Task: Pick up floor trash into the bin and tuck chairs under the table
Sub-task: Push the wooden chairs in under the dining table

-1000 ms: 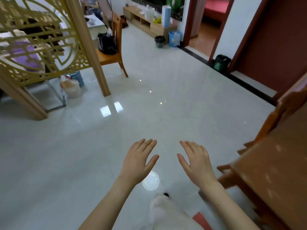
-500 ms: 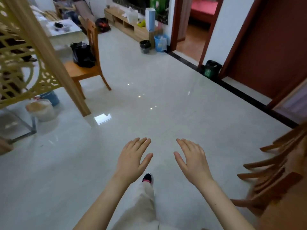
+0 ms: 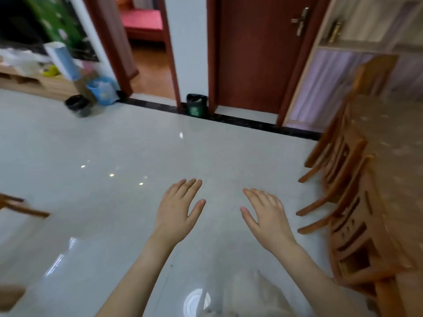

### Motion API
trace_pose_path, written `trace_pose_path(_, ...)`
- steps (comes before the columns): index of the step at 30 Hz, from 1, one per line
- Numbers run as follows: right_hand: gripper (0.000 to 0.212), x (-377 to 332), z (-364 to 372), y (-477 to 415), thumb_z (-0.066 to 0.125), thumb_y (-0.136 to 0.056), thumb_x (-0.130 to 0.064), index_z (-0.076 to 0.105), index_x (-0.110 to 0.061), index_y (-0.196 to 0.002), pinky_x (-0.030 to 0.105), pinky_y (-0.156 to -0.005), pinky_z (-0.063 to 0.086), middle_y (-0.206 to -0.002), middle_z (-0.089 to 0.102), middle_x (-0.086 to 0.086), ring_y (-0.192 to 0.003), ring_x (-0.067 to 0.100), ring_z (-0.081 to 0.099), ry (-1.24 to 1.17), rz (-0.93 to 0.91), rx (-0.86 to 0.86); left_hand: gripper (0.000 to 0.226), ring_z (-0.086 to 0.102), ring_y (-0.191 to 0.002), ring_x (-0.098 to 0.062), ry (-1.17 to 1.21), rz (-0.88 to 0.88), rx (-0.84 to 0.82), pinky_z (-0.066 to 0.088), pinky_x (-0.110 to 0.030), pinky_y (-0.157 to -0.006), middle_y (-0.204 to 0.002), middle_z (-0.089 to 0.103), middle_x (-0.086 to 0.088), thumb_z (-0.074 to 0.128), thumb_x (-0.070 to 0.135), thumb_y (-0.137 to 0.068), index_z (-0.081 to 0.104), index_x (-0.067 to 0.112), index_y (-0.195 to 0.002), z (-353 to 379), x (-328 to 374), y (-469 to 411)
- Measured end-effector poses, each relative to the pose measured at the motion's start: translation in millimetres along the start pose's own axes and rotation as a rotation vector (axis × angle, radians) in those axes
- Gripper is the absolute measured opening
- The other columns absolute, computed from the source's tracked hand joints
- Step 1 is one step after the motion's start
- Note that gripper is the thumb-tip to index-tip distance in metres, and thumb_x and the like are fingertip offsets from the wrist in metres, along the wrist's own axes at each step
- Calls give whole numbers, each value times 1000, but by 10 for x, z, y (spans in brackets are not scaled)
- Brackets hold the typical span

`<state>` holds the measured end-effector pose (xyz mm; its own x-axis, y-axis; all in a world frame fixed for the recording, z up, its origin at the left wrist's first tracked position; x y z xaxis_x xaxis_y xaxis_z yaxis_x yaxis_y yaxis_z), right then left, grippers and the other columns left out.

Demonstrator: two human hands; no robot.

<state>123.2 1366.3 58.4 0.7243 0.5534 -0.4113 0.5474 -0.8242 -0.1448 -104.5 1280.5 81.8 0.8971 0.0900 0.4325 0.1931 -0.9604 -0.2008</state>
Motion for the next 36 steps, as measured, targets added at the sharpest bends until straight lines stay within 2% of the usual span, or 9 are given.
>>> trace_pose_path(7,53,688,188,-1182,32,-99,-50,51,-21,-140,48,-111,34,-138,57,-1,-130,19,49,-7,131,42,60,28,-141,-16,21,103,-157,22,-35,-115,-148,42,8,22,58,-96,40,27,-145,714,-189,-1419)
trace_pose_path(18,59,1724,-108,-3537,26,-99,-56,45,-23,-144,48,-112,35,-146,50,-3,-136,17,43,-2,205,33,59,29,-140,-14,55,117,-110,26,-38,-114,-147,43,10,22,57,-97,40,27,-145,838,-256,-4085)
trace_pose_path(27,60,2465,104,-4874,22,-98,-57,42,-25,-145,49,-114,32,-147,49,-2,-137,19,42,40,315,-7,60,31,-140,-17,45,218,-266,23,-35,-115,-147,43,7,20,59,-96,38,28,-145,1645,-488,-5694)
trace_pose_path(31,61,2910,81,-5727,22,-97,-56,43,-24,-144,47,-113,33,-144,51,-1,-134,21,45,86,395,46,60,34,-139,-19,26,314,-292,21,-34,-115,-147,43,7,21,58,-97,38,28,-145,1903,-576,-6812)
trace_pose_path(36,59,3318,-310,-6714,25,-97,-54,48,-22,-141,49,-109,40,-139,57,3,-128,24,51,133,525,169,61,33,-139,-18,41,444,-299,22,-35,-115,-148,42,7,20,59,-96,38,28,-146,1979,-428,-8352)
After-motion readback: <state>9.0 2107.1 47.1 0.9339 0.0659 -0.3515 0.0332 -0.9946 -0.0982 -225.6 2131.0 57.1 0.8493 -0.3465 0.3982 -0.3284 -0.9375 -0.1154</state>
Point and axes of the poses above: each hand's wrist, its own y-axis away from the middle knuckle, its own z-axis out of the palm, x = y × z, the point moved 3 cm from there along -y, towards the middle knuckle
